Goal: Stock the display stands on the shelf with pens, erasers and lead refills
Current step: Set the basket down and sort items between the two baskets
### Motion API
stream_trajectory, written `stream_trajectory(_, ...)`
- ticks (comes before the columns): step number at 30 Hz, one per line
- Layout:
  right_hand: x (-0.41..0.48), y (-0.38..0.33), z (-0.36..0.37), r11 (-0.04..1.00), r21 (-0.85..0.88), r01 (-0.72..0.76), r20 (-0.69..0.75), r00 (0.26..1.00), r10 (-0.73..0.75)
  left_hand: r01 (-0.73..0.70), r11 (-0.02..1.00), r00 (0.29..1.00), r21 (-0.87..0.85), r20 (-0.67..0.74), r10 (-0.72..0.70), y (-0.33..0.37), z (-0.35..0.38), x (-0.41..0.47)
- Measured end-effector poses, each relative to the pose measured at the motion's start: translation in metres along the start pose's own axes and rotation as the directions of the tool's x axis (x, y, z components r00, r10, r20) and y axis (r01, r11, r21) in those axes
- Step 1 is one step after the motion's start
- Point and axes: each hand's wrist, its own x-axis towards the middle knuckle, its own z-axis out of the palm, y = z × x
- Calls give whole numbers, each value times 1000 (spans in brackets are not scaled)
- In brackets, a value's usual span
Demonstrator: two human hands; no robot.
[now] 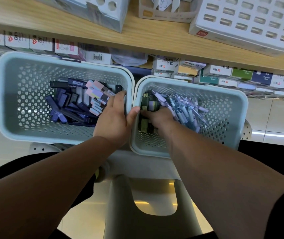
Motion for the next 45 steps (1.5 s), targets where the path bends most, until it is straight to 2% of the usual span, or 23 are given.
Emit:
stream_trajectory(4,-2,3,0,995,-40,91,-19,996,-92,-8,1000,1000,-2,-1,8,0,-1,0)
stream_trajectory(11,-9,-8,-12,1000,-1,15,101,995,-15,-12,1000,1000,7,4,12,0,-2,1)
stream_trajectory(19,-10,-4,-6,999,41,19,108,994,-23,2,1000,1000,5,5,-2,3,-2,0)
stream_trajectory(24,-7,-10,-8,999,30,-41,144,989,36,1,1000,1000,17,4,-1,3,-3,0)
stream_trajectory(29,-7,-3,2,999,43,30,132,991,-35,-3,1000,1000,13,8,3,3,-2,0)
stream_trajectory(36,-2,-7,-2,1000,3,25,170,985,-25,-2,1000,1000,16,14,2,2,-2,1)
stream_trajectory(39,0,-2,1,998,36,46,161,986,-52,0,1000,1000,0,22,0,2,-2,1)
stream_trajectory(45,-1,8,8,990,38,135,51,989,-137,-3,1000,1000,19,16,3,4,-2,0)
